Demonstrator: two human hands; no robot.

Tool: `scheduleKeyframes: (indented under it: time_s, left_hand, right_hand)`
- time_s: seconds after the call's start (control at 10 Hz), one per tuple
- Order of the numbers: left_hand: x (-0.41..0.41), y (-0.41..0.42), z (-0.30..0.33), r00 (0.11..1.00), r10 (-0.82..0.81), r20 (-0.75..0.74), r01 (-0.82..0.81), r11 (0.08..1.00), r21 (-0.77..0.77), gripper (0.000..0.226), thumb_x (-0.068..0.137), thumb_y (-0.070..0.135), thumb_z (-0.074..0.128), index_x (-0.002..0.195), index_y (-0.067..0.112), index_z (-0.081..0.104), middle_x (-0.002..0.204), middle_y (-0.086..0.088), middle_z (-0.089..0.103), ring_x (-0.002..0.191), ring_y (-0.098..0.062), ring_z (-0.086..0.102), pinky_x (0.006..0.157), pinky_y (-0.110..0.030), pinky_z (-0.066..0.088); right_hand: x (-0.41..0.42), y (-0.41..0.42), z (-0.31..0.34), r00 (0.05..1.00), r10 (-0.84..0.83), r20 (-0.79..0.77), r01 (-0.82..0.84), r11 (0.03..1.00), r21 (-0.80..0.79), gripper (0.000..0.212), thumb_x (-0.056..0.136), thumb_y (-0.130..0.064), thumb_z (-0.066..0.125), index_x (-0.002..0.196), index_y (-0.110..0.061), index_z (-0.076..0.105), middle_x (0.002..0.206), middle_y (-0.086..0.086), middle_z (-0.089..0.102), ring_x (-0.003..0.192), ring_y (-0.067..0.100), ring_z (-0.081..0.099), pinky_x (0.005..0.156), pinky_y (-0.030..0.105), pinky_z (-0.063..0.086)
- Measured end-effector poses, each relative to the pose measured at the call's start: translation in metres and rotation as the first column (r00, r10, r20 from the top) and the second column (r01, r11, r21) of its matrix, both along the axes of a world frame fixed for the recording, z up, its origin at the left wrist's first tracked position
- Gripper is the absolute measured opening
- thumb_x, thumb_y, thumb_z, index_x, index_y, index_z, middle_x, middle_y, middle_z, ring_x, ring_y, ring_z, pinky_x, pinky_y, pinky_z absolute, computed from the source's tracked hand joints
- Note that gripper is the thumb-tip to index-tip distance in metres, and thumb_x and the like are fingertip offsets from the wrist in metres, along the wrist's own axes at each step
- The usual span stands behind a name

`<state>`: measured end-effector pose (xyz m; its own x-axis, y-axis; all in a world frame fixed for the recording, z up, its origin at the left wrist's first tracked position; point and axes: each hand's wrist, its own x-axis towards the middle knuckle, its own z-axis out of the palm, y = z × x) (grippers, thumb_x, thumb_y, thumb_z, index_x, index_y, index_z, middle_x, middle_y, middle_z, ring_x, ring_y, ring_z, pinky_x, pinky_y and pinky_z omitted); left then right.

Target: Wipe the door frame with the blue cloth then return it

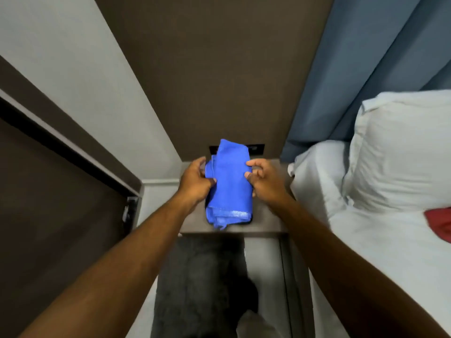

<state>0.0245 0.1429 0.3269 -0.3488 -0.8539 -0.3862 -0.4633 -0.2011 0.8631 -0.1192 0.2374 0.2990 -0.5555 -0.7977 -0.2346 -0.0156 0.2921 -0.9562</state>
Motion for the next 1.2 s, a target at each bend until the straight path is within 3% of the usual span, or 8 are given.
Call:
scheduleKeyframes:
  time_s: [0.2,0.3,0.5,0.6,0.7,0.8,1.0,1.2]
  left_hand:
    - [-0.024,-0.024,-0.11,0.977,-0.114,0.181,0.103,0.992,0.067,0.072,0.076,-0.011,0.056,0.139,0.02,0.041,0.128,-0.012,0.061,0.114,-0.029,0.059,0.099,-0.047,0.047]
    - [-0.035,-0.037,-0.18,0.963,-0.163,0.216,0.141,0.984,0.113,0.073,0.076,-0.01,0.056,0.141,0.019,0.041,0.135,-0.006,0.056,0.121,-0.027,0.054,0.103,-0.045,0.044]
    - [-0.046,-0.07,-0.303,0.905,-0.253,0.342,0.213,0.966,0.15,0.085,0.078,-0.006,0.055,0.15,0.028,0.024,0.145,-0.007,0.047,0.127,-0.029,0.049,0.104,-0.042,0.043]
    - [-0.046,-0.081,-0.344,0.87,-0.289,0.399,0.259,0.957,0.128,0.087,0.077,-0.006,0.056,0.15,0.026,0.022,0.145,-0.011,0.047,0.127,-0.031,0.049,0.103,-0.034,0.042]
    - [-0.044,-0.092,-0.394,0.742,-0.408,0.532,0.438,0.896,0.076,0.089,0.078,-0.001,0.061,0.151,0.022,0.017,0.141,-0.021,0.045,0.123,-0.037,0.05,0.096,-0.032,0.041]
    - [-0.041,-0.093,-0.416,0.65,-0.465,0.601,0.515,0.851,0.102,0.09,0.08,0.005,0.063,0.152,0.026,0.013,0.141,-0.021,0.04,0.12,-0.039,0.051,0.095,-0.04,0.044]
    - [-0.031,-0.089,-0.418,0.55,-0.487,0.678,0.605,0.792,0.078,0.083,0.086,0.021,0.061,0.152,0.022,0.01,0.147,-0.021,0.034,0.119,-0.043,0.05,0.093,-0.047,0.046]
    - [-0.013,-0.101,-0.369,0.486,-0.456,0.746,0.666,0.746,0.022,0.077,0.083,0.035,0.064,0.148,0.018,0.024,0.134,-0.022,0.046,0.113,-0.044,0.052,0.092,-0.051,0.048]
  right_hand:
    - [-0.022,-0.018,-0.119,0.991,0.038,0.126,-0.061,0.981,0.185,0.028,0.088,0.011,0.048,0.114,0.004,0.055,0.081,0.012,0.052,0.061,0.013,0.05,0.041,0.014,0.044]
    - [-0.029,-0.034,-0.178,0.989,-0.001,0.15,-0.038,0.965,0.259,0.03,0.086,0.013,0.048,0.112,0.002,0.057,0.085,0.006,0.054,0.067,0.016,0.053,0.048,0.022,0.05]
    - [-0.035,-0.072,-0.292,0.993,0.001,0.114,-0.039,0.941,0.337,0.033,0.083,0.01,0.05,0.109,-0.006,0.062,0.1,0.008,0.06,0.088,0.023,0.057,0.084,0.046,0.051]
    - [-0.036,-0.086,-0.33,0.996,0.017,0.085,-0.046,0.933,0.357,0.033,0.082,0.01,0.052,0.108,-0.007,0.064,0.1,0.004,0.06,0.088,0.021,0.058,0.086,0.041,0.051]
    - [-0.034,-0.098,-0.374,0.998,0.055,0.017,-0.058,0.916,0.397,0.035,0.081,0.011,0.051,0.107,-0.008,0.064,0.105,0.009,0.063,0.079,0.026,0.063,0.073,0.03,0.053]
    - [-0.032,-0.102,-0.397,0.984,0.146,-0.103,-0.085,0.89,0.449,0.036,0.083,0.009,0.051,0.114,-0.005,0.062,0.121,0.017,0.058,0.096,0.032,0.063,0.078,0.022,0.048]
    - [-0.024,-0.096,-0.409,0.81,0.477,-0.34,-0.193,0.766,0.614,0.043,0.088,-0.013,0.059,0.13,-0.008,0.052,0.13,0.024,0.044,0.109,0.042,0.052,0.098,0.04,0.043]
    - [-0.034,-0.093,-0.362,0.85,0.428,-0.308,-0.157,0.764,0.626,0.046,0.089,-0.02,0.055,0.134,-0.015,0.049,0.129,0.023,0.046,0.105,0.04,0.056,0.091,0.039,0.045]
